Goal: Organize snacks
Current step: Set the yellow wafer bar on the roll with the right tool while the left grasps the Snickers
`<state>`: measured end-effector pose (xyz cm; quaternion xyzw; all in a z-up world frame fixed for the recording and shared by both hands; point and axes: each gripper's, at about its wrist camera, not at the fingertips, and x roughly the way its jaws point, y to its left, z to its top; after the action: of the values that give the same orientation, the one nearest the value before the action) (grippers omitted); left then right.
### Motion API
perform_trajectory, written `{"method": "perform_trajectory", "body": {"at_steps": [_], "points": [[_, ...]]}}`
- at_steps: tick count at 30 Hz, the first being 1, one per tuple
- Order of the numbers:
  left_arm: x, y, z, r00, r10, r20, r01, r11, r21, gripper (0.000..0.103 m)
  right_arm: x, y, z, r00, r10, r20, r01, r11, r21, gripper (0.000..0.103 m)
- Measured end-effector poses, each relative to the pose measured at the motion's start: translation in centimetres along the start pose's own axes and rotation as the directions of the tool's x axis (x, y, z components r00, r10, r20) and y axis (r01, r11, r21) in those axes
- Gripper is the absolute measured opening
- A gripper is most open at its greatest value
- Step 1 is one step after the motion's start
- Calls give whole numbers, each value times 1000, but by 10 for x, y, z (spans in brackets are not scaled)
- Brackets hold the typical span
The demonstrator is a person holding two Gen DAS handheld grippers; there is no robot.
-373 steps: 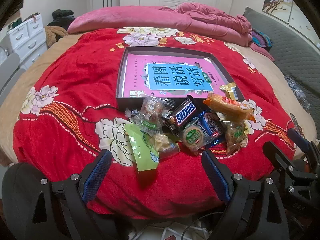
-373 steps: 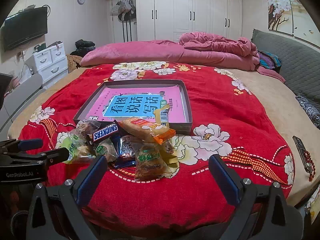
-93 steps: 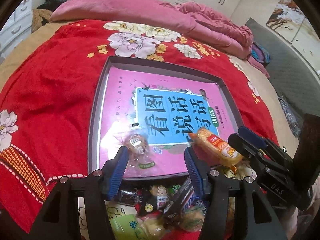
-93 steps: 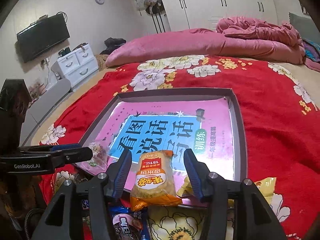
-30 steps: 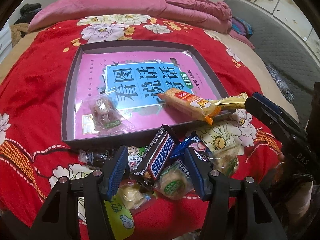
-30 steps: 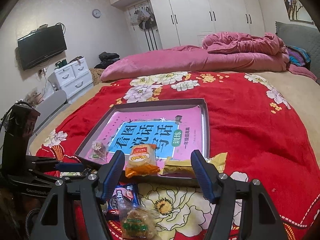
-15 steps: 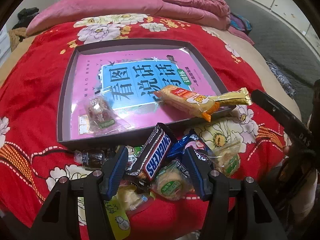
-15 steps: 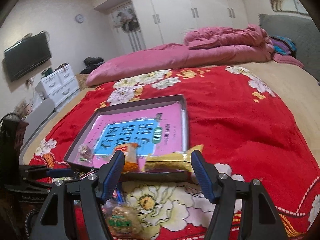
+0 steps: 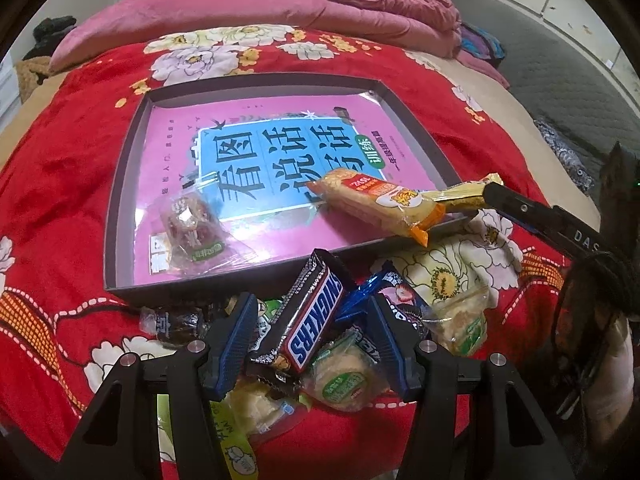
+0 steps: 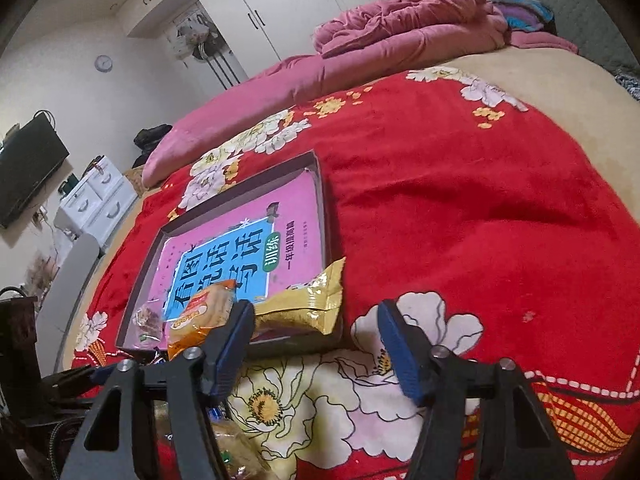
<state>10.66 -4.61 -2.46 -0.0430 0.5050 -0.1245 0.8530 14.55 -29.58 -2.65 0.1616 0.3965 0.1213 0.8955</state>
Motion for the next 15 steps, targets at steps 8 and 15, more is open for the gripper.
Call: {"method": "perform_trajectory", "body": {"at_steps": [8, 15], "points": [[1, 3, 0, 1000, 0, -2, 0, 1000, -8, 59, 8, 21, 6, 1000, -7, 29, 10, 995, -98, 20], [7, 2, 0, 1000, 12, -14, -12, 1000, 10, 45, 23, 38, 13, 999, 17, 35, -12, 987, -158, 20]]}}
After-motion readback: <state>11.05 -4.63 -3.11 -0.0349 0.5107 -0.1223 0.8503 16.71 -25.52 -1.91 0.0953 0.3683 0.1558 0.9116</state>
